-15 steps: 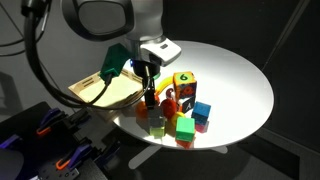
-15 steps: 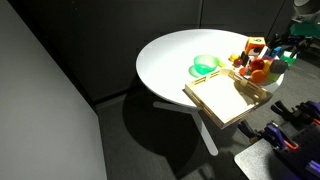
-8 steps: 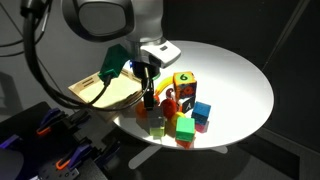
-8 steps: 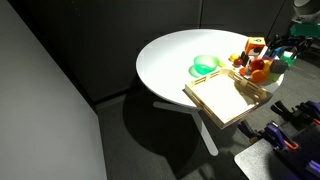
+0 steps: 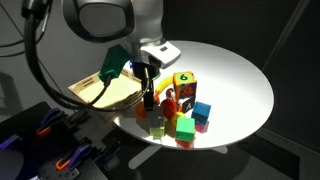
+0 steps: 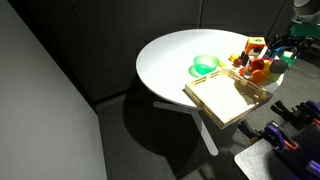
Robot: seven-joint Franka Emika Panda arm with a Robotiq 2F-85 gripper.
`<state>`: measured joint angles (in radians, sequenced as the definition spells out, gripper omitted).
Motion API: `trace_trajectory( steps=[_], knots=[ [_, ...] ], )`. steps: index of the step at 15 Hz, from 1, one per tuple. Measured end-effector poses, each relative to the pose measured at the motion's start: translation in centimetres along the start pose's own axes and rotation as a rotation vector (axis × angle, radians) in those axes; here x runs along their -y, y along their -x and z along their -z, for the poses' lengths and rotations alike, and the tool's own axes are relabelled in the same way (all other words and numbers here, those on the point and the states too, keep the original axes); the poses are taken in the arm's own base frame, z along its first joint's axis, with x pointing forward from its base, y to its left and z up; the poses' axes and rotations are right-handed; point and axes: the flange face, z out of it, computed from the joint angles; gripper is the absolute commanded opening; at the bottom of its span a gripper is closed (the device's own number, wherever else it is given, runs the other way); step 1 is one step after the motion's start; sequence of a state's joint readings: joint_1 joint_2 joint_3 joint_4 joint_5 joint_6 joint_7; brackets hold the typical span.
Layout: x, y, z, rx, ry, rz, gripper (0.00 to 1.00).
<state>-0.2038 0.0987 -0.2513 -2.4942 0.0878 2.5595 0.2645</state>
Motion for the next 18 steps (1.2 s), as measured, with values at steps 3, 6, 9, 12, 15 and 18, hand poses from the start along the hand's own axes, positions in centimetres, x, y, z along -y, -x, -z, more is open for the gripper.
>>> trace_trajectory(
  steps=[3,6,9,12,15,18],
  knots=[
    [-0.02,0.03,-0.21,0.004,0.003,0.0,1.0],
    [-0.05,0.03,-0.45,0.007,0.005,0.0,1.0],
    [-0.09,-0.05,-0.55,0.008,0.007,-0.001,1.0],
    [-0.25,-0.21,-0.54,0.007,0.007,-0.006,1.0],
    [-0.57,-0.48,-0.57,0.005,0.008,-0.014,1.0],
    [-0.87,-0.72,-0.67,0.005,0.01,-0.021,1.0]
  ],
)
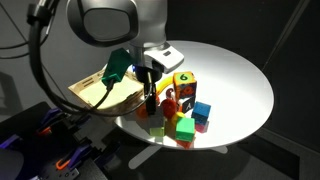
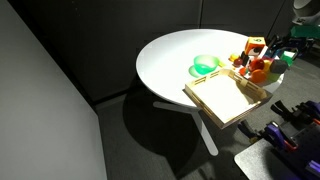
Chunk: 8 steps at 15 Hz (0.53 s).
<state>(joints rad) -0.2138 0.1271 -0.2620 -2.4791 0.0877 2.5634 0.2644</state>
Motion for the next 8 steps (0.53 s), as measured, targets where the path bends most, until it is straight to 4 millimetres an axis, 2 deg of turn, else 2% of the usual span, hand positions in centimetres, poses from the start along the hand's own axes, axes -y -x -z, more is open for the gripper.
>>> trace_trajectory(
  steps=[8],
  knots=[
    [-0.25,-0.15,-0.4,0.004,0.006,-0.005,1.0]
  ],
)
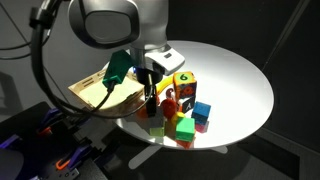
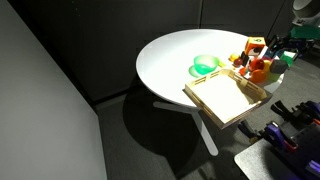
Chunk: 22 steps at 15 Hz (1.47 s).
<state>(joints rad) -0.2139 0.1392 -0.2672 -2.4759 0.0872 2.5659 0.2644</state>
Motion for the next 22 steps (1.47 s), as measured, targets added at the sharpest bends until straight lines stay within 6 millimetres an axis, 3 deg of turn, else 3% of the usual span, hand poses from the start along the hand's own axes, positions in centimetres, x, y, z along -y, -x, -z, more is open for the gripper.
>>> trace_trajectory(
  steps=[22],
  knots=[
    [-1.1,-0.7,-2.6,-0.013,0.042,0.004,1.0]
  ],
)
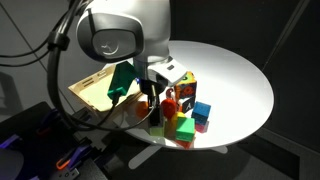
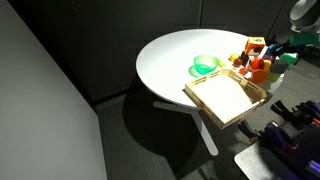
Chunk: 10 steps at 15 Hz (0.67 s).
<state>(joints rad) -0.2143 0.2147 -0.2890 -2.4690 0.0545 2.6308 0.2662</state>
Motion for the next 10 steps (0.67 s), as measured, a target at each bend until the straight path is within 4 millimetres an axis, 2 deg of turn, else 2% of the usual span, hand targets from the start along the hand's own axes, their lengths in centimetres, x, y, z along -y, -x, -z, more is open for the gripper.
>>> trace_trajectory(
  steps=[10],
  knots=[
    [0.03,0.04,-0.1,0.005,0.003,0.025,1.0]
  ],
)
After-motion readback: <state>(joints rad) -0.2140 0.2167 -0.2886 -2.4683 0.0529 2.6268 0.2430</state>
